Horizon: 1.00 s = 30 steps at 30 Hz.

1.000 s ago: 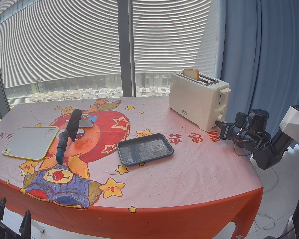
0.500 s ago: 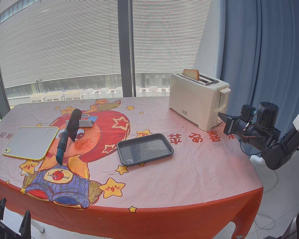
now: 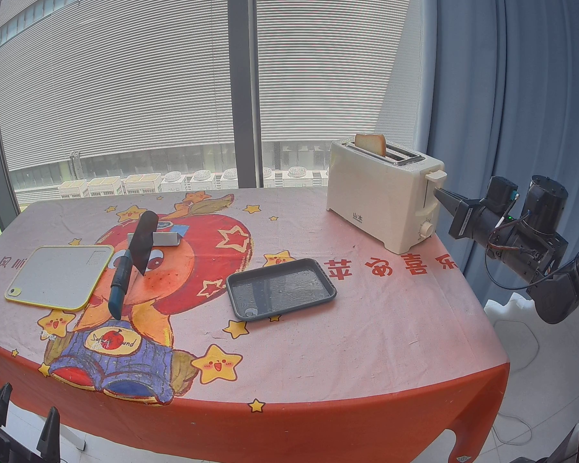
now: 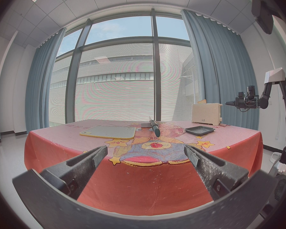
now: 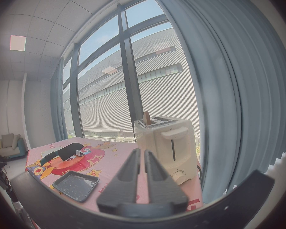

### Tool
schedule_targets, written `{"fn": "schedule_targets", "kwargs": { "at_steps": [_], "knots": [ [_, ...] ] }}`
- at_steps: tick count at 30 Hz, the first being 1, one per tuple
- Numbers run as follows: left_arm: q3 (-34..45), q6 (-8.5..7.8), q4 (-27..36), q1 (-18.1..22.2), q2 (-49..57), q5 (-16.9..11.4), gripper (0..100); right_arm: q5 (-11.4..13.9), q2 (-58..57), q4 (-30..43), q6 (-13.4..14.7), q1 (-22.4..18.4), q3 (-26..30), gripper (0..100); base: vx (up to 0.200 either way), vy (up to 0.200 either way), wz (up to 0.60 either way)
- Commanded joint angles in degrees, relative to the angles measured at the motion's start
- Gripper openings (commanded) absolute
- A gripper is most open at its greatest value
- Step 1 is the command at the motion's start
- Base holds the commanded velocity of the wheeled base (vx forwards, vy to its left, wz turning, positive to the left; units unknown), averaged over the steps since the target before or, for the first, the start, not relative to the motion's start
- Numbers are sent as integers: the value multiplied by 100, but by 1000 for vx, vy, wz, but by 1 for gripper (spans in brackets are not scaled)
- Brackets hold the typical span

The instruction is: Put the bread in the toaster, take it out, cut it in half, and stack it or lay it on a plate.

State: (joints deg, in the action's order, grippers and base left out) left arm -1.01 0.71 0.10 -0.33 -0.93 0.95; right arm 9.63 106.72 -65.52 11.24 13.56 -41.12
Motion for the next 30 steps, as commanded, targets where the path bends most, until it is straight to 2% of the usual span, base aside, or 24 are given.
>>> {"fn": "schedule_targets", "kwargs": {
  "at_steps": [1,23,30],
  "knots": [
    [101,8,-1,-2,66,2,100,4,-134,-13,-8,7,-1,100,0,0,0],
    [101,0,-1,-2,66,2,100,-5,-353,5,-17,147,113,100,0,0,0],
    [101,0,-1,-2,66,2,100,-111,-415,57,-166,156,122,100,0,0,0]
  ]
}}
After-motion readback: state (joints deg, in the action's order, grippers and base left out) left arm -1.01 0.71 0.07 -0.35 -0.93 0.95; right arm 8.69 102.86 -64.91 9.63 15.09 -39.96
